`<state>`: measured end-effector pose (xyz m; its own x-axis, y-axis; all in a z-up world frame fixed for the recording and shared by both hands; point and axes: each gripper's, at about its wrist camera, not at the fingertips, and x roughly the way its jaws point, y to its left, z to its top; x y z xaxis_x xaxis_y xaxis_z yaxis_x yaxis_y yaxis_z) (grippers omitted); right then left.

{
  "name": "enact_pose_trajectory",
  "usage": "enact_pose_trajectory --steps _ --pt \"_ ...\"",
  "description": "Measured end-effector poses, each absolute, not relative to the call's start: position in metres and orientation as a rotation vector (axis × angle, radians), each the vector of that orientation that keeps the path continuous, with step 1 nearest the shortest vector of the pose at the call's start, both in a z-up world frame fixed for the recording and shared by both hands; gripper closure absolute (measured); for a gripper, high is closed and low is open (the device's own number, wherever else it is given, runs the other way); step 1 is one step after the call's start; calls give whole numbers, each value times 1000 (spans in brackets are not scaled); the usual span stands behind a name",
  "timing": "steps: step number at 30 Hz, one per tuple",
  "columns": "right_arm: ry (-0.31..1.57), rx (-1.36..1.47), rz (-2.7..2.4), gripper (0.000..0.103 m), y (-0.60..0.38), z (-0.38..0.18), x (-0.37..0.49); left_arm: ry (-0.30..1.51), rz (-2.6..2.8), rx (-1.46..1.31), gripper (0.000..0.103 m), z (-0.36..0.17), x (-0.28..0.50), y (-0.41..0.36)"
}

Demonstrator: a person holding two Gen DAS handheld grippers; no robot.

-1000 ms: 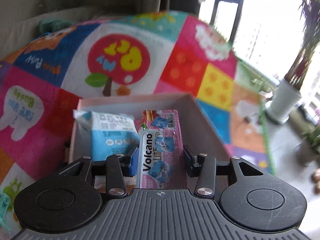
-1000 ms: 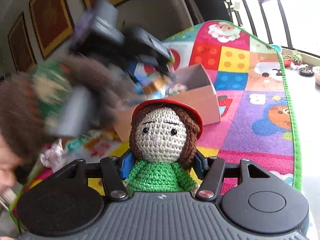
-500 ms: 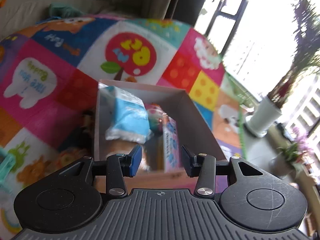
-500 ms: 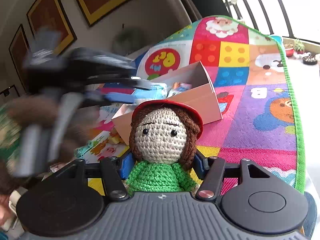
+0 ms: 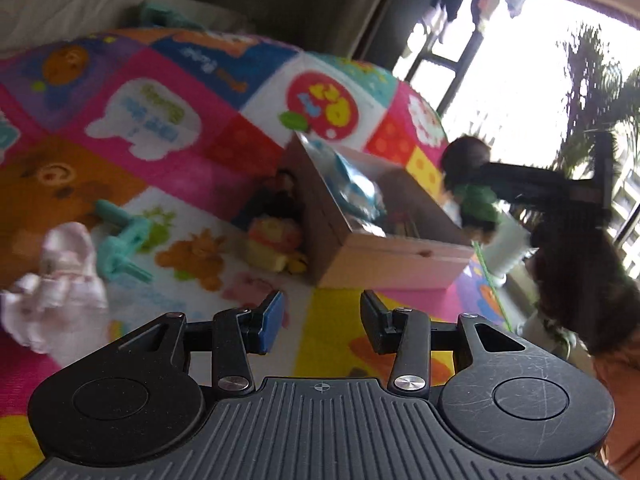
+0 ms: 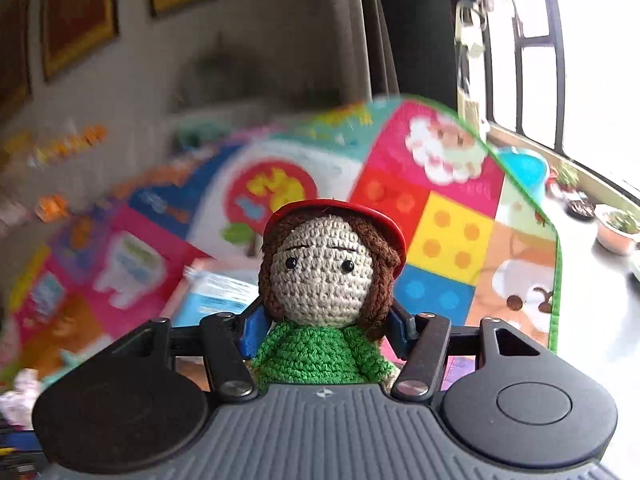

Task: Organize objects
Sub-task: 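Place the crochet doll into the pink box and open the right gripper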

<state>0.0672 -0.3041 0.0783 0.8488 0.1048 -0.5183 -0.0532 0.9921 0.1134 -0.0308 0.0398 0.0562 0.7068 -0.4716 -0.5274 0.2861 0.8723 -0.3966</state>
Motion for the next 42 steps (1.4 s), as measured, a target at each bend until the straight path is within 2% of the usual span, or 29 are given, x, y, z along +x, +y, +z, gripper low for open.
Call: enact_pose_trajectory --steps 9,15,19,20,27,29,31,34,36,42 --pt "809 286 173 41 -279 28 123 610 -428 -382 57 56 -34 72" --pt "689 237 160 40 -283 47 95 528 -317 -370 57 63 -44 104" --pt "702 57 125 56 -267 39 87 512 -193 -390 57 63 -43 129" --pt "722 44 120 57 -265 34 90 519 -163 -398 57 63 -42 135" --pt "659 98 135 57 -273 35 70 584 -37 -501 57 48 -31 161" --pt "584 56 137 53 -266 42 42 602 -12 -528 57 40 -23 164" --pt "511 26 157 37 -259 45 7 622 7 -557 57 30 -14 163" --pt "468 16 202 22 -253 39 -32 635 -15 -557 57 23 -1 151" --pt "473 11 221 17 -249 27 -48 658 -64 -523 57 21 9 135" --pt "579 98 217 17 -252 -12 -57 745 -388 -347 57 27 11 65"
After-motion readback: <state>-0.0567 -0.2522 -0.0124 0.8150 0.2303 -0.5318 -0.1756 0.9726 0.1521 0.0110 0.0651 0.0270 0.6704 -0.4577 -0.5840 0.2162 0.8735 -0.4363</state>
